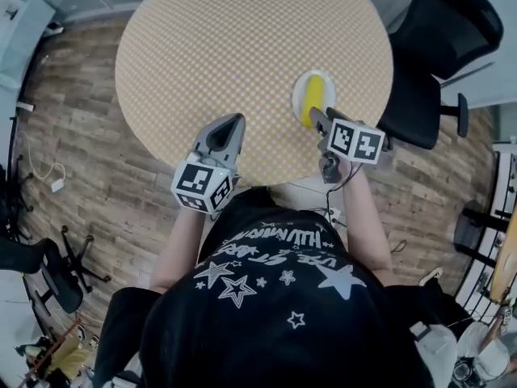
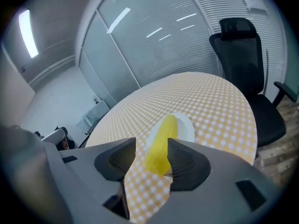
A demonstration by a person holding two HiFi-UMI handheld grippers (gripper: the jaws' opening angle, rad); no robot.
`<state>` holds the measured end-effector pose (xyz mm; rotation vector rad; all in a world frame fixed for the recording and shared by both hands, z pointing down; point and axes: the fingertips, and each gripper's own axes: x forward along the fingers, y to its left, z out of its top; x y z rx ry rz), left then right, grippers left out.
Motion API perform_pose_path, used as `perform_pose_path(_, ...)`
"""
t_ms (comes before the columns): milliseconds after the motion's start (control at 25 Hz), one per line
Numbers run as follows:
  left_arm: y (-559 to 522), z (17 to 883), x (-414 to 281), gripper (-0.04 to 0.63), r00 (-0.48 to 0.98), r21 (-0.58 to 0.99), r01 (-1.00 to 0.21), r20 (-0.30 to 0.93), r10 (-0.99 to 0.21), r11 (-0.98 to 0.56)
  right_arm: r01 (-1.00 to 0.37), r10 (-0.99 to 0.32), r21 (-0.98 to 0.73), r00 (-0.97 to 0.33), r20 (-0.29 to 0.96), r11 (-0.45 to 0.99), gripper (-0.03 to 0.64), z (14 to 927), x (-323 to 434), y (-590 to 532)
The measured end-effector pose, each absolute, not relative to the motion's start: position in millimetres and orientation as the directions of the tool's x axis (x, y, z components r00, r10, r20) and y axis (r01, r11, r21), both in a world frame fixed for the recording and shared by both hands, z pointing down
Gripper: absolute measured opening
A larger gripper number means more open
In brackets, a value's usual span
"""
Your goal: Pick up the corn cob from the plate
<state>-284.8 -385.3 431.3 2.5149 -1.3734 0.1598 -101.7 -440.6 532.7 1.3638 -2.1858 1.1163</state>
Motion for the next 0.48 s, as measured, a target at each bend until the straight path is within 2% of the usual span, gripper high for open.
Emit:
perform_pose_path(80,-395,435,-287,0.008,0.561,0.188,-0.827,0.225,-0.796,-0.530,-0.874,-0.604,-0.452,-0.460,0.651,0.180,0.233,542,-103,-454)
perform_pose_path(480,-432,444,-302,0.008,0.585,0.218,-0.810,0.212,-0.783,-0.545,-0.937,-0.528,-0.343,-0.327,0.784,0.071,0.259,584,-104,-489)
